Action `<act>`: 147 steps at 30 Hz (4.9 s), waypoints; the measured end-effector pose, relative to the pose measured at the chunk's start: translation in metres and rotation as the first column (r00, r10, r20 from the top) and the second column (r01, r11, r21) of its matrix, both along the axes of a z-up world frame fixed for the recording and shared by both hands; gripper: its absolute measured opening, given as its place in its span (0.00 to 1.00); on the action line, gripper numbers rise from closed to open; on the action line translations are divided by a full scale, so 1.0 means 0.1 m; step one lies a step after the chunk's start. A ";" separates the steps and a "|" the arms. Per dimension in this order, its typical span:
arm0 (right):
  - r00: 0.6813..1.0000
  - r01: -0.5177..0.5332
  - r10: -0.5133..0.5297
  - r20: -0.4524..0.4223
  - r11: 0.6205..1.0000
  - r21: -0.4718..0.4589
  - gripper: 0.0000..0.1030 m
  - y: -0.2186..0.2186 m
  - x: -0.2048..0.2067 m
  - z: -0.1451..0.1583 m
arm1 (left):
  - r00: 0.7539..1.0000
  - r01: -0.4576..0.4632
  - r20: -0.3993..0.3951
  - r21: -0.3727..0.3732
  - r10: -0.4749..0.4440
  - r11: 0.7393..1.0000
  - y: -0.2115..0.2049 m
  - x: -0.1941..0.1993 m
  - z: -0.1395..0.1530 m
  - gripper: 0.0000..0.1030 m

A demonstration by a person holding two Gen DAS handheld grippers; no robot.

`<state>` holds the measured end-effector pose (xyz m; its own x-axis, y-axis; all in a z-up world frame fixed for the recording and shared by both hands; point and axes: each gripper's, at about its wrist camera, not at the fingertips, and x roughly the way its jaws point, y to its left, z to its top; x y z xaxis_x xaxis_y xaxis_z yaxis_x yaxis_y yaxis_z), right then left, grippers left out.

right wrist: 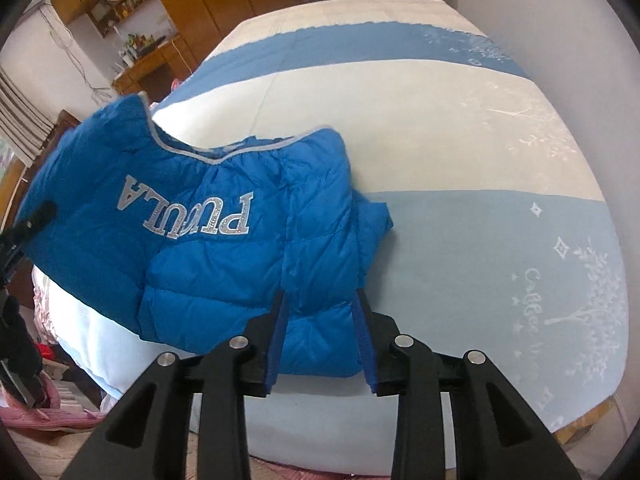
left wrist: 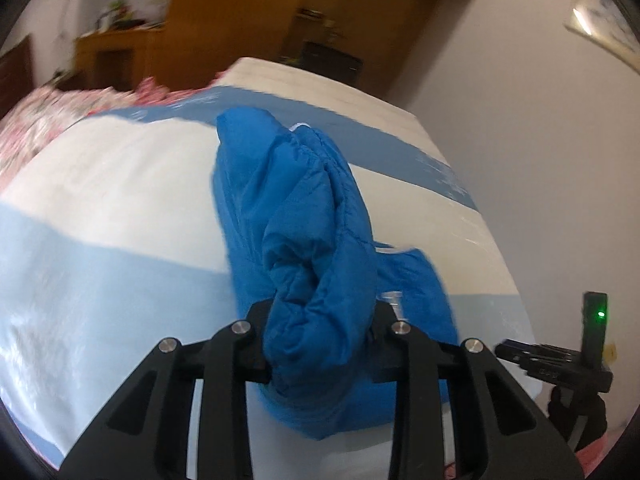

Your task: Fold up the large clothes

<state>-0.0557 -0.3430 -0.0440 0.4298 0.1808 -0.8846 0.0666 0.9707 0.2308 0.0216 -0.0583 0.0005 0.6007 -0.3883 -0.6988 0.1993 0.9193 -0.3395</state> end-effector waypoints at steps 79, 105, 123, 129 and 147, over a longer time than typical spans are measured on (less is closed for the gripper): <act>0.989 -0.145 0.140 0.040 0.933 0.329 0.10 0.35 1.04 0.44 | 0.962 0.076 -0.266 0.069 -0.055 0.995 0.00 0.64 -0.59 0.68; 0.988 0.128 -0.100 -0.116 0.957 0.261 0.37 -0.12 0.54 -0.73 | 0.901 0.301 -0.348 0.067 -0.260 0.951 -0.63 0.65 -1.20 0.68; 0.999 -0.016 0.018 -0.037 0.998 0.060 0.28 0.12 1.38 -0.41 | 0.884 0.309 -0.378 0.032 -0.274 0.951 -1.03 1.19 -1.09 0.49; 0.994 0.060 -0.047 -0.102 0.989 0.133 0.16 -0.10 1.35 -0.79 | 0.848 0.342 -0.435 0.011 -0.304 0.940 -1.18 1.40 -1.36 0.49; 0.994 -0.106 0.104 0.041 0.993 0.048 0.22 0.41 0.54 0.03 | 0.917 0.338 -0.266 0.121 -0.298 0.933 -0.71 0.41 -0.67 0.49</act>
